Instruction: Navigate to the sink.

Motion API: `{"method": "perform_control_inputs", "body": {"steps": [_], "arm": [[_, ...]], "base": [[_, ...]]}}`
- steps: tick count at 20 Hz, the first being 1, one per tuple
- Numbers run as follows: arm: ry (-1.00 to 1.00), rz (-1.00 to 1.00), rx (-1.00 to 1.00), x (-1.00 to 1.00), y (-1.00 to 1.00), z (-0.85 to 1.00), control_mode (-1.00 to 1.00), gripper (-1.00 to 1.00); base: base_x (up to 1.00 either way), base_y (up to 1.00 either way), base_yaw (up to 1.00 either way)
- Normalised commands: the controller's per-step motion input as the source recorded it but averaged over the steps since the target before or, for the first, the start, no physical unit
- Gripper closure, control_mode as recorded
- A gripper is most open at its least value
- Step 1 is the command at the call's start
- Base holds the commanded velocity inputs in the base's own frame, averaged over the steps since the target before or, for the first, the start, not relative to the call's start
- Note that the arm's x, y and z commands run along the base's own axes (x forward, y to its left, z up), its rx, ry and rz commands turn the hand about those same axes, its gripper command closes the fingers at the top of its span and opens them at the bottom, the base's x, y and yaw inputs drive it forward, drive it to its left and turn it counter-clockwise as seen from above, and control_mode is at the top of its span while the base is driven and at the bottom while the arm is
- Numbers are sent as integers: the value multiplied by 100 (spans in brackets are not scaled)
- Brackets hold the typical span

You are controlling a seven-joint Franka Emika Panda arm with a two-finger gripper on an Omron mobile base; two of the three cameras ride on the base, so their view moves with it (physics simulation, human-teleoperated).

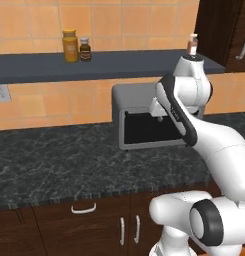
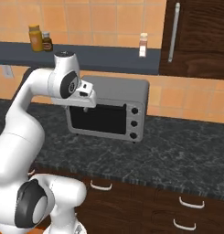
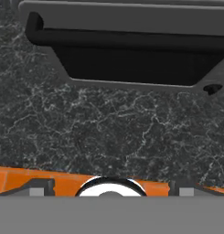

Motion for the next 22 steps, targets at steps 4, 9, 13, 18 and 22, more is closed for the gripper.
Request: {"method": "perform_control_inputs", "body": {"steps": [4, 9, 13, 18, 22], "arm": [[0, 0, 0, 0, 0, 0, 100, -100], [0, 0, 0, 0, 0, 0, 100, -100], [0, 0, 0, 0, 0, 0, 100, -100], [0, 0, 0, 0, 0, 0, 100, -100], [0, 0, 0, 0, 0, 0, 100, -100]], "base": [[-100, -8, 21], [-81, 0, 42], [-41, 0, 60], [-55, 0, 49], [-50, 10, 56]]}}
